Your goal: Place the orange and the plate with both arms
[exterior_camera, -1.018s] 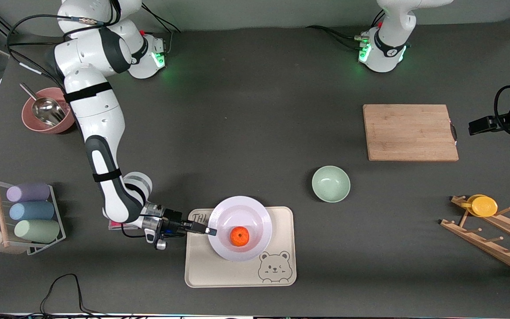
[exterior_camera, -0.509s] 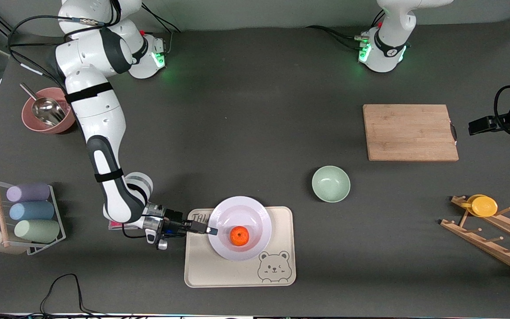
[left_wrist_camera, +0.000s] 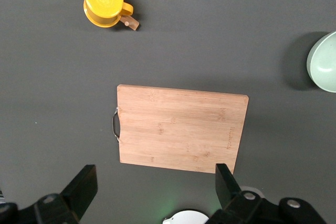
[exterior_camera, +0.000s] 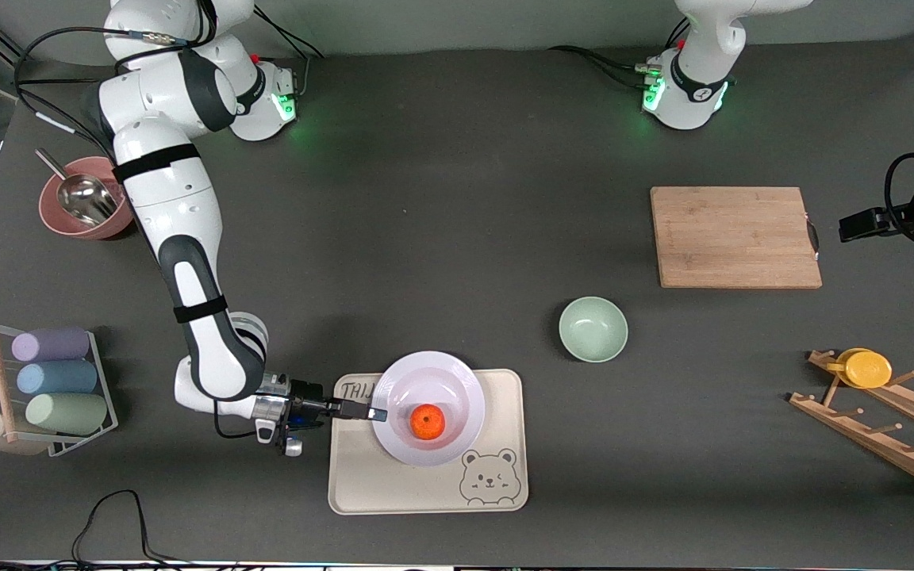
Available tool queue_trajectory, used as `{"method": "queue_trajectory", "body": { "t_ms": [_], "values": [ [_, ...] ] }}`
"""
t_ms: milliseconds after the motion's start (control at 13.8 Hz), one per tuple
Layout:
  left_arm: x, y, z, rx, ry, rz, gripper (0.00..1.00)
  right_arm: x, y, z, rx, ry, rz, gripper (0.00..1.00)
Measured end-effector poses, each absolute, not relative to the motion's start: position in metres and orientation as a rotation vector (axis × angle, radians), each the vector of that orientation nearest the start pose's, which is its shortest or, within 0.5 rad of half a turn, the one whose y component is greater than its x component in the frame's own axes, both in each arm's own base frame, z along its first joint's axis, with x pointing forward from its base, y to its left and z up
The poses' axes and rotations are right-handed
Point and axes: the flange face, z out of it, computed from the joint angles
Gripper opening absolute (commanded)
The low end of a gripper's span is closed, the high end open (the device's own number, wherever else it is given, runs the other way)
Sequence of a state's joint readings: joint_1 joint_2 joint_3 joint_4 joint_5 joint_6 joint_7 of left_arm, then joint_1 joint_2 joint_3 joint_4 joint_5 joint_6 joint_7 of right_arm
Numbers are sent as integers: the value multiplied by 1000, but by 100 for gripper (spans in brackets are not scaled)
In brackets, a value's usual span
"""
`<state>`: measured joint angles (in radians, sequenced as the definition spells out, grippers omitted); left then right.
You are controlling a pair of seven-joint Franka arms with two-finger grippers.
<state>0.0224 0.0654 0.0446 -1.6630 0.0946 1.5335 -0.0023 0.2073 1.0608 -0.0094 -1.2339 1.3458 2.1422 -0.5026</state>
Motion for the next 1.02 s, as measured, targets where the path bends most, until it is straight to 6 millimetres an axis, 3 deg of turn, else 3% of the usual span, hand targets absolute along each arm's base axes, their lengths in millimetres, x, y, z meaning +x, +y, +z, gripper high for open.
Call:
{"method": "queue_trajectory", "body": {
  "t_ms": [145,436,727,1018],
  "values": [
    [559,47,543,-3034,-96,302,100,734,187,145,-2167,172,-20,61],
    [559,47,542,-3034,-96,302,100,745,167,191,-2398,5,-29,100],
    [559,47,542,-3034,-95,303,100,742,124,259,-2547,-178,63,100],
    [559,47,542,-3034,-94,303,100,716,79,355,-2738,-276,130,100]
  ]
}}
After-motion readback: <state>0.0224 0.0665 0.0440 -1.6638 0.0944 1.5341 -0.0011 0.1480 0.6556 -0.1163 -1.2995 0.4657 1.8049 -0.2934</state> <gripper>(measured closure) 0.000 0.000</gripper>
